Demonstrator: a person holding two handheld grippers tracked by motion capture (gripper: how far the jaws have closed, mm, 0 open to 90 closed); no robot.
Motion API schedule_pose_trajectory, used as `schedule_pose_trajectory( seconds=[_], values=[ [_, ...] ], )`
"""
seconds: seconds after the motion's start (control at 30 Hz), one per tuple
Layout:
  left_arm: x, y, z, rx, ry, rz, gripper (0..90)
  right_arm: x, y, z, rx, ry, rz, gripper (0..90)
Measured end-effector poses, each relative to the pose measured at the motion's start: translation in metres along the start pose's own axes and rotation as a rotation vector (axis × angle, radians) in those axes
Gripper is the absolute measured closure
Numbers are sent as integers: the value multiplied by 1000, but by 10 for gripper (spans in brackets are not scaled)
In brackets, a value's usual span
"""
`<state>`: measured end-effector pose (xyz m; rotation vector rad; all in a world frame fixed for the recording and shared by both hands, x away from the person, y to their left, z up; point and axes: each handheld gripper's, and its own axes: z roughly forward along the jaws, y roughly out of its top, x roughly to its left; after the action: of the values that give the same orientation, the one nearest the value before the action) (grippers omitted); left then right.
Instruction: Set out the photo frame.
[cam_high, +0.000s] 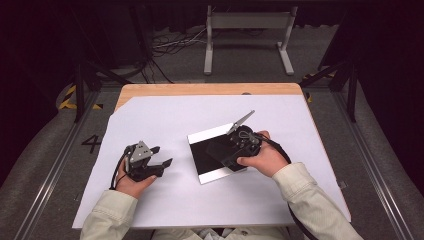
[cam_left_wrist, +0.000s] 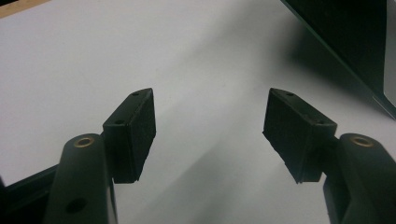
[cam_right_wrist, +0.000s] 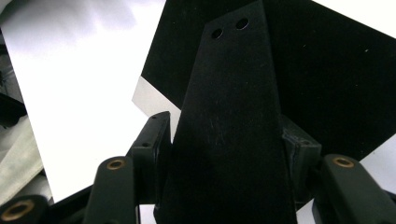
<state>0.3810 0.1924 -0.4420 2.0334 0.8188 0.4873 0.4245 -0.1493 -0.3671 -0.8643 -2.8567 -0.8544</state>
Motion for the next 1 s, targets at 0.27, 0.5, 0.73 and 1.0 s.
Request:
schedule_pose_trajectory(
  seconds=[0.27,0.5,0.73,1.0],
  values=[
    [-1,0,1,0,-2,-2,347,3,-1,-24,-153,196,-11,825],
    [0,0,0,0,0,-3,345,14,1,-25,-172,225,-56,869],
    [0,0,0,-3,1,-4,345,16,0,-26,-219,200,-84,873],
    [0,0,0,-2,1,-1,345,8,-8,-27,-322,132,-81,872]
  ],
)
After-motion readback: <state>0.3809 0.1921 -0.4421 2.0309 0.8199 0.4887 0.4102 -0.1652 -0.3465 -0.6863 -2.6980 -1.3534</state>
